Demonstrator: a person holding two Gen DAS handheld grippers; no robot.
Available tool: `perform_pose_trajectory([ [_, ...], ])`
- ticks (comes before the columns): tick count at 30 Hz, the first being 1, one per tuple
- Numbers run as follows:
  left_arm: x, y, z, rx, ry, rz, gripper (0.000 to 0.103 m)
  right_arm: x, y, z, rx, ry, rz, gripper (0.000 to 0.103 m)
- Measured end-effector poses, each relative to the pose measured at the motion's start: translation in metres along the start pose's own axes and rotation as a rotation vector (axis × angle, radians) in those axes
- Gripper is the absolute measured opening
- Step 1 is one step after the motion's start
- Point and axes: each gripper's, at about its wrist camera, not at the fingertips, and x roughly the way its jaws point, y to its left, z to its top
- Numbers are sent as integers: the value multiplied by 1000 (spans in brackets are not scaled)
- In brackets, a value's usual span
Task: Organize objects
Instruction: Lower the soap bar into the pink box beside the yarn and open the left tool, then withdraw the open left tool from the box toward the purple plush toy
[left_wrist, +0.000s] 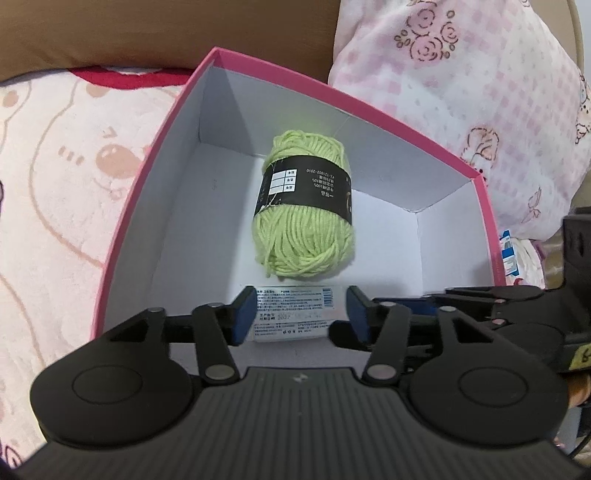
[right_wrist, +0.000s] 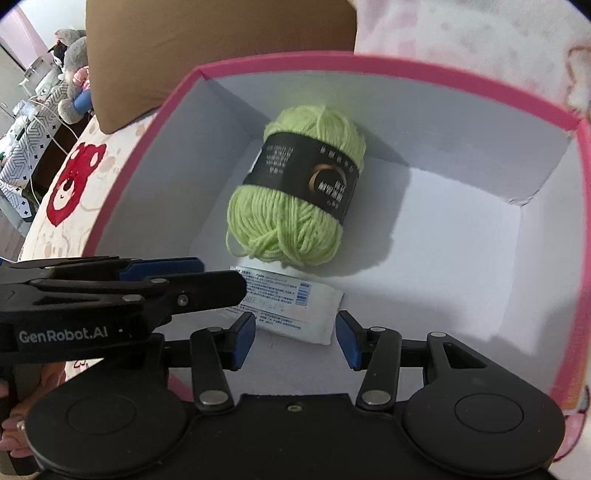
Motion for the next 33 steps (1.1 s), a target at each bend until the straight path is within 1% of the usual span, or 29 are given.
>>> perform_pose_trajectory([
  [4, -10, -6, 0, 12, -1, 0, 62, -18, 2, -3, -33, -34, -7, 56],
  [11, -26, -12, 0, 7, 5, 36, 66, -45, 8, -8, -104, -81, -14, 56],
  [15, -43, -21, -2, 28, -11, 55, 69, -58, 19, -14, -176, -118, -51, 56],
  [17, -54, -27, -4, 41, -28, 65, 73, -68, 24, -19, -224, -147, -66, 57],
  [19, -63, -32, -6, 53, -42, 68, 77, -79, 27, -25, -247, -173, -76, 64],
  [20, -68, -35, -8, 62, -44, 66, 78, -83, 28, -27, -251, -183, -74, 71],
  [21, -72, -38, -9, 73, -44, 74, 78, -88, 28, -29, -253, -192, -69, 76],
  [24, -87, -48, -15, 105, -72, 122, 79, -100, 29, -37, -265, -221, -71, 76],
  [27, -99, -58, -19, 120, -78, 111, 80, -112, 32, -46, -283, -250, -89, 80],
  [30, -108, -72, -23, 151, -87, 134, 81, -126, 35, -52, -308, -279, -98, 84],
  [33, -114, -84, -28, 162, -83, 125, 83, -140, 37, -57, -318, -296, -90, 85],
])
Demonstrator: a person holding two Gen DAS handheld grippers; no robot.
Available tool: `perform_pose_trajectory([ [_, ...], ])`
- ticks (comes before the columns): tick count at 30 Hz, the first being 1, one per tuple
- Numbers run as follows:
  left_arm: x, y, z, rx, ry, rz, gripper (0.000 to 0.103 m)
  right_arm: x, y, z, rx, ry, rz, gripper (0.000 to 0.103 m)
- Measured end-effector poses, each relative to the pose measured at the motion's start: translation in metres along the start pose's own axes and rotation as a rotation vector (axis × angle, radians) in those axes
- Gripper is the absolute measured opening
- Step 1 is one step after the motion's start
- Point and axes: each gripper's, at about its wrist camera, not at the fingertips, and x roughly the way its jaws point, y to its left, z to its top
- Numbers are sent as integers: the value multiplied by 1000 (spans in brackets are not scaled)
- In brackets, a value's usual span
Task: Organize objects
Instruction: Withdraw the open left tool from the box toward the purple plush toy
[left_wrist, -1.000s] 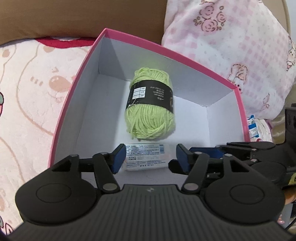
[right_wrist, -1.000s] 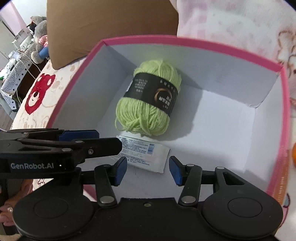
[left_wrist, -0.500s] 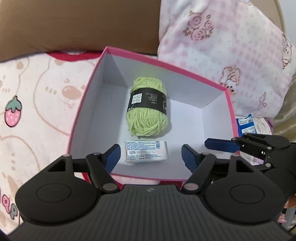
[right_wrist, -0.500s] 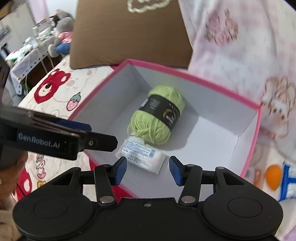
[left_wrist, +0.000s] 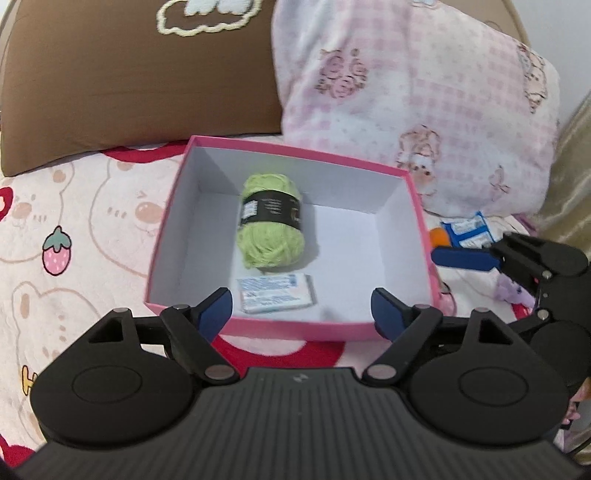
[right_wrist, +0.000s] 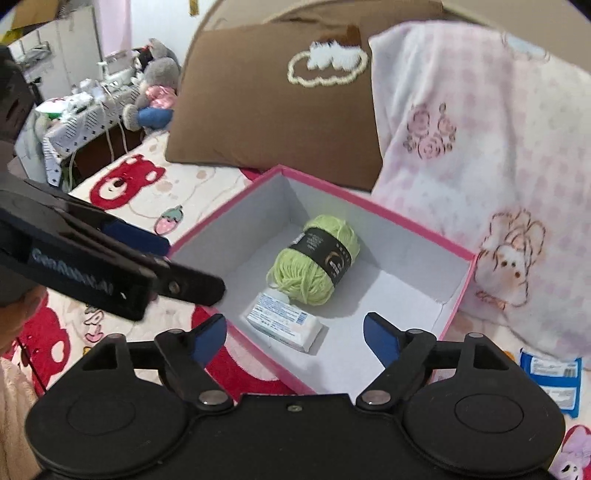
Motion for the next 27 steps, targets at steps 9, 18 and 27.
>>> perform_pose_trajectory([
  [9, -28, -21, -6, -23, 4, 17, 92, -50, -2, -10, -20, -53, 12, 87],
  [18, -72, -51, -8, 12, -28, 21, 100, -95, -5, -23, -30, -54, -6, 90],
  [27, -94, -88, -19, 65, -13, -5, 100, -136, -21, -42, -20, -82, -20, 90],
])
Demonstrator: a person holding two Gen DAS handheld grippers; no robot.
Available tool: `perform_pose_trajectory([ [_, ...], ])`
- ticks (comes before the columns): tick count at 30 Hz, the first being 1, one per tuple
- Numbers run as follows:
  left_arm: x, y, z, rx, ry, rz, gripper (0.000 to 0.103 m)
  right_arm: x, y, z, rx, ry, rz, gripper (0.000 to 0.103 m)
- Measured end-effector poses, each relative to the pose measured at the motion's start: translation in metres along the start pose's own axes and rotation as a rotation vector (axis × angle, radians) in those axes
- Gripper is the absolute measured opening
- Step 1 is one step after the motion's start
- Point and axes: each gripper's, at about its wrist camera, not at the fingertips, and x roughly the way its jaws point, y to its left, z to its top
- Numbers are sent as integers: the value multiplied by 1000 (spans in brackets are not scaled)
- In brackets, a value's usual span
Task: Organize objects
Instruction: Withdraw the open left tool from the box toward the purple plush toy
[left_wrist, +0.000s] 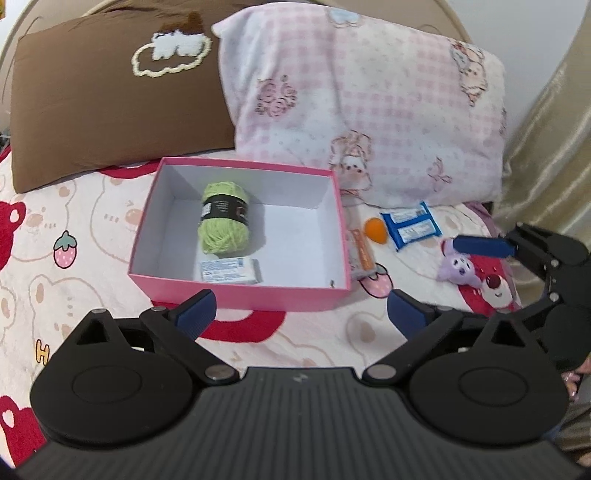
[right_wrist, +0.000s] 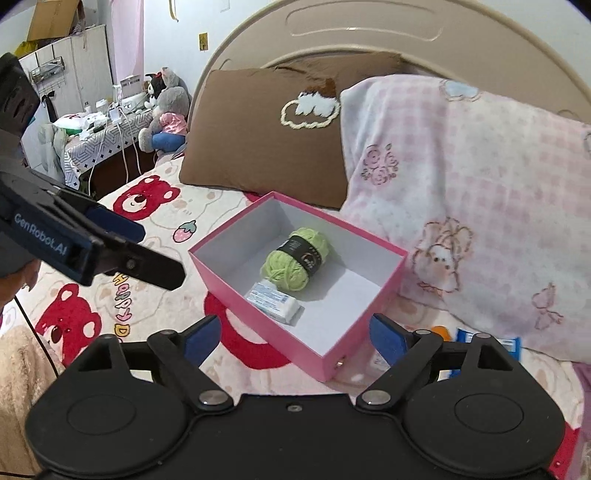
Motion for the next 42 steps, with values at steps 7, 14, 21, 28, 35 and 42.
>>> perform_pose_trajectory([
  [7, -7, -30, -8, 61, 10, -29, 100, -28, -11, -14, -24, -14, -35, 90],
  [14, -7, -60, -13, 128, 20, -46, 100, -48, -16, -37, -45, -11, -51, 90],
  [21, -3, -88, -23, 183, 47, -54, 100, -62, -21, -58, -51, -11, -58, 90],
  [28, 11, -111, -29, 198, 89, -102, 100, -69, -38, -76, -51, 14, -76, 90],
  [35, 41, -141, -30, 233, 100, -165, 100, -68, -77, -102, 63, 11, -109, 90],
  [42, 74, -170, -31, 258, 124, -197, 100, -55, -110, -126, 108, 53, -195, 90],
])
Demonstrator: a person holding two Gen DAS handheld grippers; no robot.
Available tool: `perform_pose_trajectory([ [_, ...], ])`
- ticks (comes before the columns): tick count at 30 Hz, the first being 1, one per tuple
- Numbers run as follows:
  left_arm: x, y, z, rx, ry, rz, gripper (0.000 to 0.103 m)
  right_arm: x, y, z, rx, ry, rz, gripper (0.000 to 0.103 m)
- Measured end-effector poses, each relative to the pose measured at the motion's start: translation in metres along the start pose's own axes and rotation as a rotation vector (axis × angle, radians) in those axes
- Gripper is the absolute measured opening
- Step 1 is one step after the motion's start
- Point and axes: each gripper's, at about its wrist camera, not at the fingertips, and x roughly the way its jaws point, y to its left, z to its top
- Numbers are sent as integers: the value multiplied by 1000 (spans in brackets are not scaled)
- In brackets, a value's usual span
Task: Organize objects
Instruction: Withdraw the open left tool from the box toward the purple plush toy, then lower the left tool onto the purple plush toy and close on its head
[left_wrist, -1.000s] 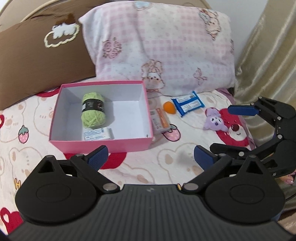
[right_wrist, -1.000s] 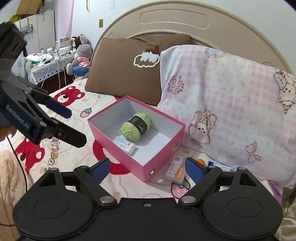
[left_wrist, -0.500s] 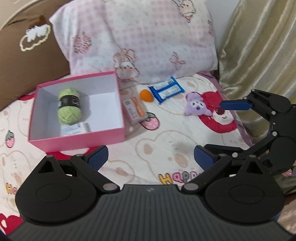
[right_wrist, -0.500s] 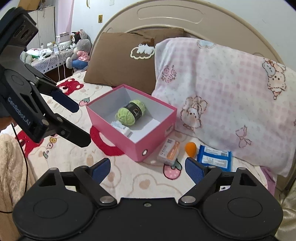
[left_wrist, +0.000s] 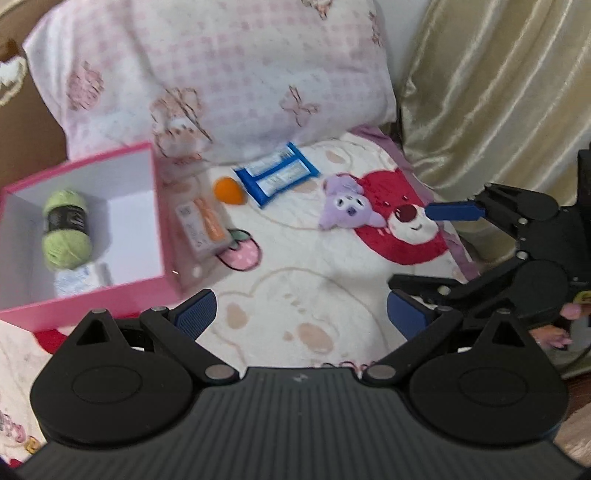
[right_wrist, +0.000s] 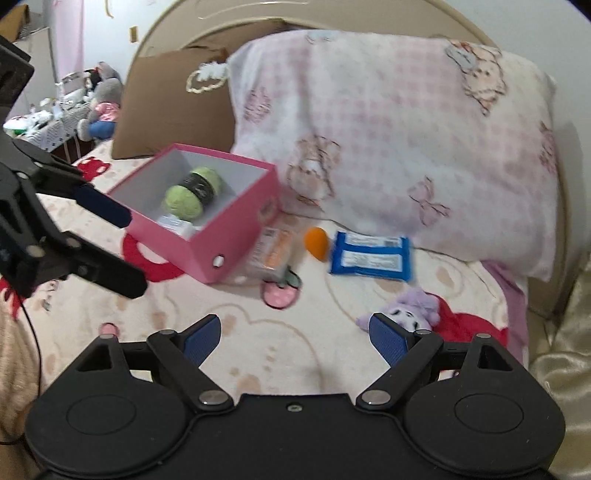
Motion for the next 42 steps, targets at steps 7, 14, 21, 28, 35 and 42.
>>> perform_pose_trajectory([
  [7, 38, -8, 8, -35, -13, -58, 100, 27, -27, -24, 48, -53, -104, 90],
  [14, 80, -14, 16, -44, -56, -78, 100, 40, -34, -44, -12, -173, -220, 90],
  [21, 118, -10, 23, -79, -104, -100, 100, 60, -51, -52, 17, -186, -203, 91],
  [28, 159, -12, 32, -62, -123, -90, 99, 91, -76, -60, 115, -166, -191, 91],
  [35, 195, -18, 40, -41, -133, -121, 98, 121, -88, -64, 155, -132, -154, 89],
  [42, 231, -20, 42, -98, -144, -153, 97, 148, -96, -69, 174, -87, -161, 80],
])
